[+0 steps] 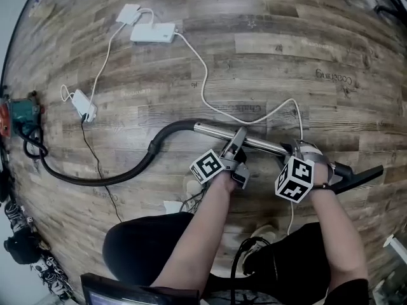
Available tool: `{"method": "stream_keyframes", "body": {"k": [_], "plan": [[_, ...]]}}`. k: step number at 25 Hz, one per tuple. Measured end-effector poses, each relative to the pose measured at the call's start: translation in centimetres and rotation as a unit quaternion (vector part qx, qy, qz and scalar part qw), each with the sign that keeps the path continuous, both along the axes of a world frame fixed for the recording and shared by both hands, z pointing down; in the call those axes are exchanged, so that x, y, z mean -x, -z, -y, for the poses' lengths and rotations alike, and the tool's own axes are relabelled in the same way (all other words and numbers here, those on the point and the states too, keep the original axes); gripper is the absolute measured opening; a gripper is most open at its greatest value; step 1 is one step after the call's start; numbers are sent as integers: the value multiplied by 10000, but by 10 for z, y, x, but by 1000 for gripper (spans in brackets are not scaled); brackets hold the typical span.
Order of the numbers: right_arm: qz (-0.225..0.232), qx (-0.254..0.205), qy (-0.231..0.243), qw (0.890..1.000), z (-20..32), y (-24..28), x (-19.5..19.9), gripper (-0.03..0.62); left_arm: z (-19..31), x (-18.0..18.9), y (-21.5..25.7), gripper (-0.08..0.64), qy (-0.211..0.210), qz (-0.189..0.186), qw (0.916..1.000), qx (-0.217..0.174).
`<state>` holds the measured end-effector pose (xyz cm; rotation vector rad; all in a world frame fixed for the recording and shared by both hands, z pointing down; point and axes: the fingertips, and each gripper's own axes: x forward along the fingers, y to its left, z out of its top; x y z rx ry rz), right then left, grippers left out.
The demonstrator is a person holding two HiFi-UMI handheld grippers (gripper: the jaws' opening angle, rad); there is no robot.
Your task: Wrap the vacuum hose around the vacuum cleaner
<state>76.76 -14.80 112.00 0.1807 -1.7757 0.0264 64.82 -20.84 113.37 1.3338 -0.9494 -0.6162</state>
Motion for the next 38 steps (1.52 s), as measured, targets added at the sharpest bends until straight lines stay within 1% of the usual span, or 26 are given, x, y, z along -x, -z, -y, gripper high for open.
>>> {"method": "stream_keyframes", "body": {"k": [1, 2, 4, 5, 7, 8, 9, 10, 12, 14, 18, 23, 25, 28, 29, 32, 33, 34, 35, 38], "plan": [[18, -45, 33, 10000, -1, 4, 1, 169, 8, 7, 1, 273, 251, -66, 9997, -46], [41, -94, 65, 9999, -1, 7, 2, 170, 16, 13, 5, 253, 526, -207, 9983, -107], [111, -181, 104, 9997, -3, 13, 5, 170, 28, 26, 15, 227, 1063, -541, 9926, -220], [158, -219, 107, 9996, -3, 14, 6, 170, 31, 33, 17, 179, 1253, -671, 9895, -249], [254, -327, 110, 9991, -1, 15, 8, 170, 35, 44, 21, 118, 1492, -994, 9833, -321], [295, -426, 133, 9986, 3, 16, 9, 170, 38, 48, 27, 97, 1565, -1148, 9801, -414], [323, -560, 174, 9978, 8, 17, 10, 171, 41, 52, 35, 83, 1594, -1221, 9780, -562], [333, -713, 228, 9966, 14, 19, 10, 172, 45, 54, 45, 81, 1573, -1194, 9775, -738], [318, -1017, 347, 9937, 28, 26, 11, 172, 53, 56, 65, 77, 1484, -1018, 9781, -1042], [353, -1309, 504, 9895, 42, 40, 15, 172, 60, 60, 84, 72, 1510, -914, 9764, -1240], [528, -1829, 795, 9785, 68, 73, 21, 172, 74, 72, 120, 63, 1746, -823, 9686, -1569], [674, -2151, 746, 9714, 74, 99, 15, 189, 80, 84, 152, 60, 1798, -572, 9648, -1830], [671, -2158, 738, 9713, 77, 106, 16, 184, 83, 91, 163, 58, 1806, -555, 9632, -1913], [497, -2042, 786, 9745, 81, 102, 20, 191, 81, 97, 173, 58, 1862, -552, 9608, -1981], [451, -1957, 760, 9767, 83, 98, 22, 193, 79, 98, 176, 58, 1860, -554, 9598, -2025], [340, -1509, 688, 9856, 82, 90, 30, 189, 73, 98, 188, 58, 1838, -578, 9561, -2210], [283, -1406, 766, 9867, 80, 89, 33, 179, 72, 100, 193, 58, 1837, -550, 9546, -2281], [239, -1363, 865, 9866, 78, 89, 36, 131, 71, 103, 198, 58, 1817, -502, 9535, -2351], [222, -1369, 928, 9860, 76, 91, 40, 107, 71, 105, 203, 58, 1779, -449, 9530, -2413], [229, -1519, 913, 9839, 78, 102, 49, 104, 73, 113, 216, 57, 1691, -382, 9510, -2560]]}}
